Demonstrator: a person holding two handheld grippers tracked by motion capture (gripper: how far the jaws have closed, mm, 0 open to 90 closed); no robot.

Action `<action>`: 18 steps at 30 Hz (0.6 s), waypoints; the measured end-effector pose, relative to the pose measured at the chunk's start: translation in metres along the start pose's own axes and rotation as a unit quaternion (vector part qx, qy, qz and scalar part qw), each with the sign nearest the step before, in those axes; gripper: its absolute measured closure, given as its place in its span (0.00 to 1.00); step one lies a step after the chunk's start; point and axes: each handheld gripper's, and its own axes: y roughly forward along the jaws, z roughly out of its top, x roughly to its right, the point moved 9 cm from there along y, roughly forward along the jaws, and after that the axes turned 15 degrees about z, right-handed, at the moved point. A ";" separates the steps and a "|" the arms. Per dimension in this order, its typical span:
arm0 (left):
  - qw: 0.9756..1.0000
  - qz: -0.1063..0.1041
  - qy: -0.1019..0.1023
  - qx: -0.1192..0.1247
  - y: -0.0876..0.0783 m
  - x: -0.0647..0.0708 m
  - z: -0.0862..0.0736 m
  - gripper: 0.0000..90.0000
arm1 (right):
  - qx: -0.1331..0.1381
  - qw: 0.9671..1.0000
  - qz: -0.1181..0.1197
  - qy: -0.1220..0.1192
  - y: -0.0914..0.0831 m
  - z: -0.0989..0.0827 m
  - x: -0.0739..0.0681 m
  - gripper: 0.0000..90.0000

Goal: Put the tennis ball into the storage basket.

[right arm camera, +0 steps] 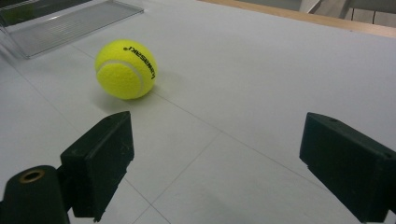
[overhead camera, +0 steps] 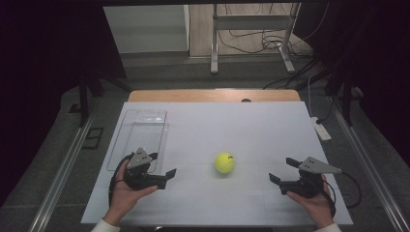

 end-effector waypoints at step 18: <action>1.000 -0.015 0.021 -0.015 0.007 0.015 0.016 0.11 | 0.000 1.000 0.004 0.000 0.002 0.000 -0.001 0.12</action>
